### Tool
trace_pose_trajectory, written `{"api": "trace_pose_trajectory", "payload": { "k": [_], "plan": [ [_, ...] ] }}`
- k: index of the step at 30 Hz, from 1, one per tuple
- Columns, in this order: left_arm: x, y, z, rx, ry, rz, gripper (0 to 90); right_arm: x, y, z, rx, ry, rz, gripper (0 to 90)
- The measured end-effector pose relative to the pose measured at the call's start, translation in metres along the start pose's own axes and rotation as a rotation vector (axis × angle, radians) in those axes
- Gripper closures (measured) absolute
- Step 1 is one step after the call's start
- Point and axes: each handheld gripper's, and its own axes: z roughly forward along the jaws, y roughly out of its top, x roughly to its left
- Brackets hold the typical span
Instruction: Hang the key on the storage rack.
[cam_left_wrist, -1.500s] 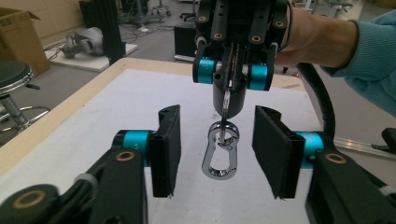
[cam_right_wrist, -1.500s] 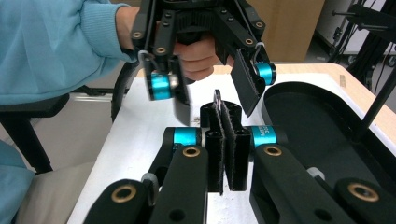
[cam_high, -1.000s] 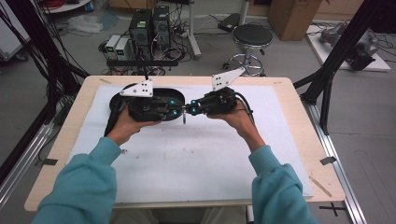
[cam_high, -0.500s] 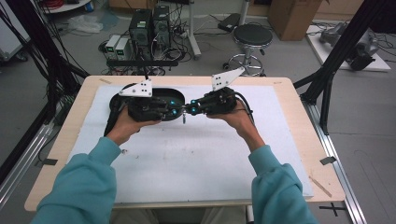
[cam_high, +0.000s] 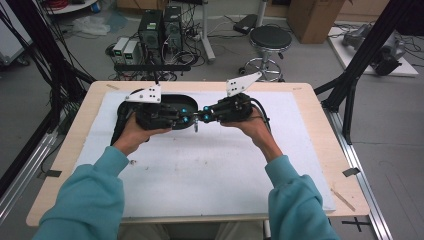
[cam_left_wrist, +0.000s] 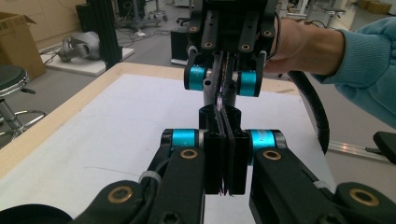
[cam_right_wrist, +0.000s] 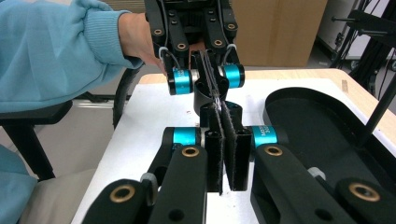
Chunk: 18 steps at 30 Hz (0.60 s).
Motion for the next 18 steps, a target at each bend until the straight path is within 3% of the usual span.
{"api": "trace_pose_trajectory", "payload": {
  "k": [7,8,10,13,15,17,18],
  "plan": [
    [-0.0019,0.0011,0.0,-0.001,0.009,0.021,88.3,0.0007,0.0002,-0.0009,-0.005,-0.006,0.003,86.2],
    [-0.002,0.0013,-0.0001,0.001,0.016,0.022,88.2,0.0006,0.0,-0.0008,-0.007,-0.004,0.005,79.7],
    [-0.0021,0.0014,-0.0007,-0.002,0.021,0.02,88.3,0.0013,-0.0009,0.0,-0.01,-0.036,0.018,57.9],
    [-0.0015,0.0014,-0.002,0.004,0.031,0.022,88.2,0.0044,-0.002,0.0026,0.032,-0.171,-0.012,25.7],
    [-0.0011,0.0014,-0.0032,0.006,0.034,0.023,88.3,0.0055,-0.004,0.0037,0.026,-0.211,0.008,9.4],
    [-0.0013,0.0019,-0.0048,0.0,0.04,0.027,88.2,0.007,-0.0058,0.0022,0.017,-0.232,0.019,0.7],
    [-0.0011,0.0025,-0.0063,-0.001,0.045,0.034,88.2,0.0072,-0.0069,0.0012,0.0,-0.245,0.019,0.5]
  ]
}}
